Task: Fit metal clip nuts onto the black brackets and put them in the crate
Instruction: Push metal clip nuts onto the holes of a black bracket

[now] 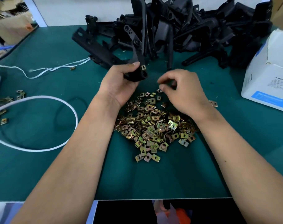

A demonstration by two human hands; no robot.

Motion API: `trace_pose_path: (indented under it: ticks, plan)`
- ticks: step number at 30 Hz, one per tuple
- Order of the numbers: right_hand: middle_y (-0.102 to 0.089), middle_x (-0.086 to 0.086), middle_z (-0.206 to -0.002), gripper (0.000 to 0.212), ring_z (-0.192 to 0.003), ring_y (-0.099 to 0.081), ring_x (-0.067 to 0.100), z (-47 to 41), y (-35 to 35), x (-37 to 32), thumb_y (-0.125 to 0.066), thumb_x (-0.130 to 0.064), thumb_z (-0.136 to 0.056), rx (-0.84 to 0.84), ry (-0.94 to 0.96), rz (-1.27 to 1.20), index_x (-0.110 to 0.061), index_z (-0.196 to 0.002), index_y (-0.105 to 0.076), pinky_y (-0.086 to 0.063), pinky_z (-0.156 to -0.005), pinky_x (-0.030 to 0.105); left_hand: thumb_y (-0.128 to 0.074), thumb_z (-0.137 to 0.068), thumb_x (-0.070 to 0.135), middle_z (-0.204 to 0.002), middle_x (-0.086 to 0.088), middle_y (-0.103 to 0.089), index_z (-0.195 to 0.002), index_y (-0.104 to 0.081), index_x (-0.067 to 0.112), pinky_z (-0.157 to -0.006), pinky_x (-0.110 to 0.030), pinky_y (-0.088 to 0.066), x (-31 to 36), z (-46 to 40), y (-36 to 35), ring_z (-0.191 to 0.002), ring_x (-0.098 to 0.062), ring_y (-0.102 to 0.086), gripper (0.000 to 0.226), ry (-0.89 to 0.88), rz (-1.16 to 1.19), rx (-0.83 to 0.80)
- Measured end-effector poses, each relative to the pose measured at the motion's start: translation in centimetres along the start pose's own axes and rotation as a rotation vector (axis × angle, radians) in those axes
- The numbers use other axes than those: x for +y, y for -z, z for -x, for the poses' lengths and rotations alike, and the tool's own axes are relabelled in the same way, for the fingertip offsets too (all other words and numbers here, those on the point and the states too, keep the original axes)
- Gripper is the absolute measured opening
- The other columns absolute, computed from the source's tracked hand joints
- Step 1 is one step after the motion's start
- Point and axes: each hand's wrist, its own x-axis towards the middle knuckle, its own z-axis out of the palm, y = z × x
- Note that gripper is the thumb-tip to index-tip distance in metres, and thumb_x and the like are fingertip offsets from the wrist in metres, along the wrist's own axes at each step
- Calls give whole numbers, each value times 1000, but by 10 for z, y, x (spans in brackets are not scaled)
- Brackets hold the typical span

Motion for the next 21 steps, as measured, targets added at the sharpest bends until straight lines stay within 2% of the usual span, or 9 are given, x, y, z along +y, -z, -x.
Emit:
trace_pose_path:
  ticks: [2,4,8,10,12,14,16,19,21]
  plan:
    - [-62,-4,-107,18,-92,-55,10,-1,-3,2,-76,-27,-93,-80,9,139,-23,-110,-77,-45,-85,25,-57,-91,-11,-88,-8,-68,-89,-59,7,-82,-34,-60,2,-1,3,-89,-22,-66,18,-19,-35,4]
    - [-60,-2,-109,15,-96,-53,15,-3,-5,0,-77,-28,-92,-95,2,178,-23,-106,-76,-46,-86,32,-58,-92,-10,-90,-7,-73,-91,-55,12,-79,-37,-60,2,-2,5,-89,-23,-71,22,-27,-46,-34]
    - [-61,-13,-89,11,-84,-58,11,-2,-4,-2,-81,-21,-88,-66,-7,102,-25,-92,-71,-51,-79,30,-65,-95,3,-86,-4,-73,-97,-62,11,-85,-39,-60,0,-1,5,-85,-20,-71,8,-50,-102,-56]
    - [-66,-13,-86,12,-81,-63,9,-1,-3,-2,-80,-17,-88,-13,-49,-41,-23,-91,-69,-54,-78,24,-67,-96,9,-83,-1,-73,-93,-65,13,-86,-38,-60,-2,0,4,-81,-18,-72,5,-57,-129,-40]
    - [-71,-9,-83,12,-79,-68,8,-1,-1,-4,-79,-16,-88,60,-108,-252,-21,-90,-69,-54,-75,18,-68,-95,13,-82,2,-73,-93,-65,16,-79,-34,-61,-4,1,2,-80,-14,-72,5,-53,-158,-36]
    - [-74,-3,-80,11,-79,-71,12,-1,1,-8,-81,-14,-87,108,-153,-433,-19,-90,-71,-57,-75,21,-68,-95,14,-80,4,-73,-92,-65,16,-70,-30,-59,-5,3,1,-76,-12,-71,6,-38,-169,-47]
    - [-76,2,-80,12,-81,-73,19,0,2,-11,-82,-11,-85,111,-167,-536,-17,-89,-73,-59,-76,24,-68,-95,14,-79,2,-72,-92,-64,15,-69,-31,-59,-5,6,-1,-73,-14,-71,5,-22,-177,-66]
    - [-76,8,-80,12,-82,-74,26,1,0,-15,-82,-7,-84,101,-185,-581,-13,-89,-73,-60,-77,29,-64,-97,13,-79,0,-71,-96,-62,13,-73,-33,-60,-7,9,-4,-74,-16,-70,2,-7,-195,-85]
    - [-76,8,-78,13,-76,-74,23,1,0,-16,-82,-6,-83,112,-199,-594,-14,-87,-73,-60,-75,30,-63,-98,13,-80,-1,-71,-98,-62,12,-70,-31,-60,-8,10,-4,-73,-16,-69,1,3,-201,-92]
